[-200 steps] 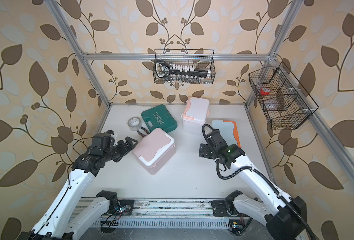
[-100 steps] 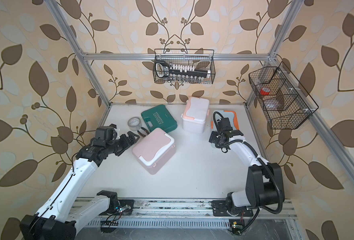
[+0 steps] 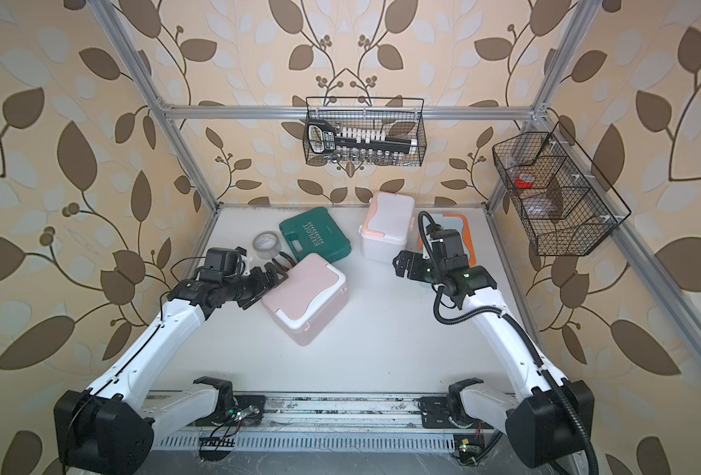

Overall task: Open first aid kits and take out gauze
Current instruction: Move the first aid kit to the center of the board.

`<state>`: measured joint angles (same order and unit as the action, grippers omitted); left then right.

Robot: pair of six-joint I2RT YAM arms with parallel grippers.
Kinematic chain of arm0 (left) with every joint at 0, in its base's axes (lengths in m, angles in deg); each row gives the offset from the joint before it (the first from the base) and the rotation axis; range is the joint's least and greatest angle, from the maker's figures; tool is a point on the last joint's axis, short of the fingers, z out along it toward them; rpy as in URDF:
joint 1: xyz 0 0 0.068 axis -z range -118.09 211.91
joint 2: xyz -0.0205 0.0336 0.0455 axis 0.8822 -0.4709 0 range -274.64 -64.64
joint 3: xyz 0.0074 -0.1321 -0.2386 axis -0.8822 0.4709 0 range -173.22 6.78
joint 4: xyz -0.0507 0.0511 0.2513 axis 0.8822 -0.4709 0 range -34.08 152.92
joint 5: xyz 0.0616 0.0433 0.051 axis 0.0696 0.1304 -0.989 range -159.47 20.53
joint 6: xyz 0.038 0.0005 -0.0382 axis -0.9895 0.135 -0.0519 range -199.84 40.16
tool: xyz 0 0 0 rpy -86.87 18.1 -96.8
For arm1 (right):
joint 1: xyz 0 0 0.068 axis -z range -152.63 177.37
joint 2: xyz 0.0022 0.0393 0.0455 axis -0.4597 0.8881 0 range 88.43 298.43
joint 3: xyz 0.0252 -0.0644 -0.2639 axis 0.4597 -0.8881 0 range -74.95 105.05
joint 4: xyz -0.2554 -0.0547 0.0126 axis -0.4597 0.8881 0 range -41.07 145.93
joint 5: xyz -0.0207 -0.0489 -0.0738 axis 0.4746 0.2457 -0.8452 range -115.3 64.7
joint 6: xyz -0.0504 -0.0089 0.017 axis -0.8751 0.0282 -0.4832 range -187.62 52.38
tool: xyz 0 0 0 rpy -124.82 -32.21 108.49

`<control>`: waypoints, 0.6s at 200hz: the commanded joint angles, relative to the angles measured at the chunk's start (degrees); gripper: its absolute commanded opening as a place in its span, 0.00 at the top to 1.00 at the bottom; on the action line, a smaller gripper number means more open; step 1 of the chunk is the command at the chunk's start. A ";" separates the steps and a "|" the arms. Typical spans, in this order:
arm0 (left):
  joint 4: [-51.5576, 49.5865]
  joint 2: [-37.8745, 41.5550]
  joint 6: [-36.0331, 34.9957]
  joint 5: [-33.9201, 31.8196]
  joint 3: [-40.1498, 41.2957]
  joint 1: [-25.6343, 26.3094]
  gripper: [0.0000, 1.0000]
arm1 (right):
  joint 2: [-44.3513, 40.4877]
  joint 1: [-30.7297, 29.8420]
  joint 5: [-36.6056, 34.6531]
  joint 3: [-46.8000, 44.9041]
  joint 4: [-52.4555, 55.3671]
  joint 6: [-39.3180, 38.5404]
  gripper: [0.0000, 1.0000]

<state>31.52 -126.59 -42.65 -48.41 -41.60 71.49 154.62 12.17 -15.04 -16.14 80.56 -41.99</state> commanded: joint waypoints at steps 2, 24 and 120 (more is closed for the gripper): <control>2.58 2.42 3.17 1.78 2.13 4.67 0.01 | -0.52 -2.82 7.39 -3.09 0.73 1.84 0.00; 4.50 2.10 5.75 0.70 2.99 9.05 0.01 | -0.47 -5.99 10.21 -4.18 -1.06 2.91 0.01; 19.05 -6.23 16.53 -5.42 3.29 29.68 0.01 | 3.22 -8.92 8.31 -3.90 0.12 2.41 0.00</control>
<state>43.22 -129.52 -29.82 -52.26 -37.86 96.67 157.05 3.47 -6.12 -20.32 79.56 -39.13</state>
